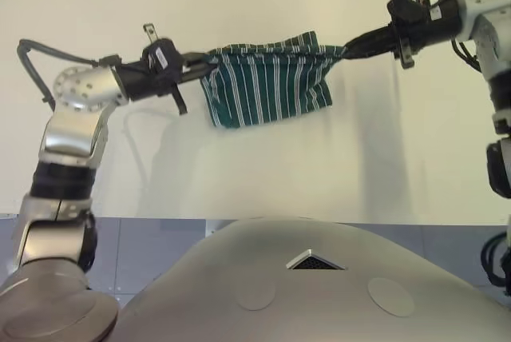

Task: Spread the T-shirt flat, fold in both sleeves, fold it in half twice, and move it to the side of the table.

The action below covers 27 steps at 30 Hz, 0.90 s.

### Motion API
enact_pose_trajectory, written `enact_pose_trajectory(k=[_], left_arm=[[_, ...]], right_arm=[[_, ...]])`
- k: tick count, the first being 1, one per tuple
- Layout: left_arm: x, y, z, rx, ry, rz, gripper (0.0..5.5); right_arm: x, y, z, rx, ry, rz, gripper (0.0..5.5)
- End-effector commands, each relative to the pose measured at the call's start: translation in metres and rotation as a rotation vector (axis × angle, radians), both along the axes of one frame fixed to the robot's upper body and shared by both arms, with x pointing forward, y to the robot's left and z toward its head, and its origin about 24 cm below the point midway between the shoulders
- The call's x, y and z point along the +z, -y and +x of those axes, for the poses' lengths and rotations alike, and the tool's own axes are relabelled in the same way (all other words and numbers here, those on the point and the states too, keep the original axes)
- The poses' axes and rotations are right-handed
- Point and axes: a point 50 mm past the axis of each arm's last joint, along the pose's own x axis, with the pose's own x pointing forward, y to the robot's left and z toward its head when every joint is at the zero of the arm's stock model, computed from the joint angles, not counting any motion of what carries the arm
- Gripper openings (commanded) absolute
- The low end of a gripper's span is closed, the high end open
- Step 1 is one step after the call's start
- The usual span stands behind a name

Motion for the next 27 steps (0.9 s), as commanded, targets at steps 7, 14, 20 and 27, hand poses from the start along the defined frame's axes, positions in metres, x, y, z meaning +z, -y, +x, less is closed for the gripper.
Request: enact_pose_trajectory(k=[7, 14, 20, 27], left_arm=[[-0.041, 0.0, 0.043, 0.114, -0.162, 0.029, 0.45], [-0.021, -0.013, 0.058, 0.283, -0.192, -0.107, 1.85], [-0.011, 0.024, 0.052, 0.053, -0.28, -0.292, 2.29], [-0.114, -0.052, 0.021, 0.498, -0.577, 0.335, 2.29]], right_arm=[[-0.029, -0.026, 0.03, -0.237, 0.085, -0.07, 0.6], [-0.03, -0.025, 0.044, -0.514, 0.354, -0.073, 2.15], [-0.042, -0.022, 0.035, -0.635, 0.355, -0.005, 2.17], [-0.053, -0.023, 0.023, -0.712, 0.319, 0.027, 2.17]])
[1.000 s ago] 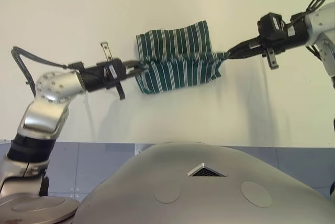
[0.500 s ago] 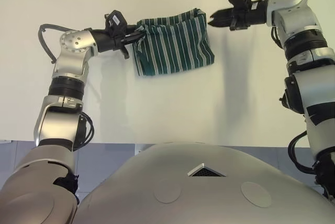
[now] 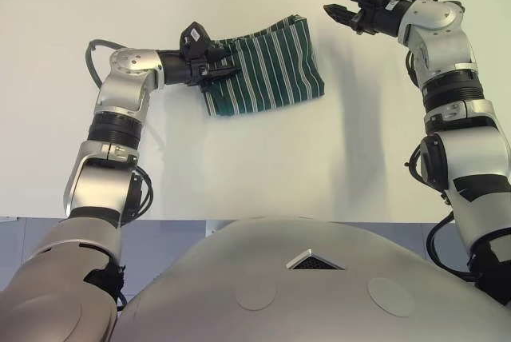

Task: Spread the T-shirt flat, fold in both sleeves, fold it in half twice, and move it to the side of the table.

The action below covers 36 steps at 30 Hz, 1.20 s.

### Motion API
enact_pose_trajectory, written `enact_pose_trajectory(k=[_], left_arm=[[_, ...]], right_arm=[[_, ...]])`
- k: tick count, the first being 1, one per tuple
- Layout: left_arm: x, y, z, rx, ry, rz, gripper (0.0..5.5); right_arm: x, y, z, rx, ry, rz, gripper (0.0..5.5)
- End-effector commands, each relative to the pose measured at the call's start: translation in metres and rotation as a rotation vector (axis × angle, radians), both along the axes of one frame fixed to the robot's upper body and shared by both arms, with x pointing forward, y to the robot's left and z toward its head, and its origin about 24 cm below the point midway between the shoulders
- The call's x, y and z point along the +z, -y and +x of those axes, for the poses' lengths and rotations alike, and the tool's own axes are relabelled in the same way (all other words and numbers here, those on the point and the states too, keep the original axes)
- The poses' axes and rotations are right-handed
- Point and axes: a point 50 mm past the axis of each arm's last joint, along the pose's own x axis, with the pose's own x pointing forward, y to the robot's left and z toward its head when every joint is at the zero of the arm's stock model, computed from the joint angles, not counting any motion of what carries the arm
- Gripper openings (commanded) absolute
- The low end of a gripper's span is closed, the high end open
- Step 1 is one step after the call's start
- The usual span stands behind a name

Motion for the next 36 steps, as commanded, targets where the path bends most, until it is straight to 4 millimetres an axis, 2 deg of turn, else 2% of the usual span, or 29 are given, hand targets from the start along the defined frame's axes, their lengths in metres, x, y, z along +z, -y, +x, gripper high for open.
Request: enact_pose_trajectory(k=[1, 3, 5, 6, 8, 10, 12, 14, 15, 16, 17, 18, 21, 24, 26, 31, 36], left_arm=[[-0.053, -0.088, -0.029, 0.424, -0.189, 0.37, 2.29], [-0.058, -0.133, -0.051, 0.698, -0.231, 0.38, 2.29], [-0.064, -0.178, -0.09, 0.981, -0.236, 0.411, 2.29], [-0.065, -0.195, -0.109, 1.114, -0.222, 0.419, 2.29], [-0.065, -0.209, -0.128, 1.291, -0.17, 0.401, 2.29], [-0.065, -0.197, -0.126, 1.322, -0.094, 0.321, 2.29], [-0.046, -0.178, -0.105, 1.271, 0.052, 0.216, 2.29], [-0.005, -0.174, -0.084, 1.192, 0.317, 0.251, 2.29], [0.019, -0.175, -0.075, 1.157, 0.47, 0.32, 2.29], [0.049, -0.17, -0.064, 1.137, 0.624, 0.295, 2.29], [0.068, -0.163, -0.059, 1.126, 0.719, 0.261, 2.29], [0.078, -0.157, -0.057, 1.116, 0.763, 0.221, 2.29], [0.079, -0.124, -0.053, 1.025, 0.766, 0.122, 2.29], [0.068, -0.086, -0.053, 0.911, 0.697, 0.009, 2.29], [0.061, -0.07, -0.052, 0.9, 0.648, -0.046, 2.29], [0.057, -0.041, -0.05, 0.891, 0.604, -0.126, 2.29], [0.056, -0.033, -0.05, 0.922, 0.577, -0.153, 2.29]], right_arm=[[-0.005, -0.001, -0.007, -0.045, -0.01, 0.04, 2.17], [-0.008, -0.002, -0.01, -0.061, -0.007, 0.049, 2.17], [-0.013, -0.002, -0.013, -0.082, -0.004, 0.051, 2.17], [-0.015, -0.002, -0.015, -0.091, -0.003, 0.05, 2.17], [-0.021, 0.001, -0.02, -0.12, -0.004, 0.052, 2.17], [-0.026, 0.002, -0.024, -0.146, -0.006, 0.056, 2.17], [-0.028, 0.002, -0.025, -0.172, 0.002, 0.068, 2.17], [-0.02, 0.007, -0.021, -0.242, 0.064, 0.113, 2.17], [-0.014, 0.014, -0.02, -0.307, 0.107, 0.146, 2.17], [-0.012, 0.029, -0.021, -0.415, 0.155, 0.183, 2.17], [-0.011, 0.04, -0.023, -0.502, 0.186, 0.205, 2.17], [-0.013, 0.048, -0.024, -0.565, 0.204, 0.214, 2.17], [-0.022, 0.06, -0.03, -0.692, 0.242, 0.205, 2.17], [-0.024, 0.061, -0.03, -0.759, 0.297, 0.186, 2.17], [-0.024, 0.058, -0.029, -0.763, 0.321, 0.183, 2.17], [-0.022, 0.053, -0.025, -0.78, 0.34, 0.212, 2.17], [-0.022, 0.042, -0.022, -0.774, 0.329, 0.278, 2.17]])
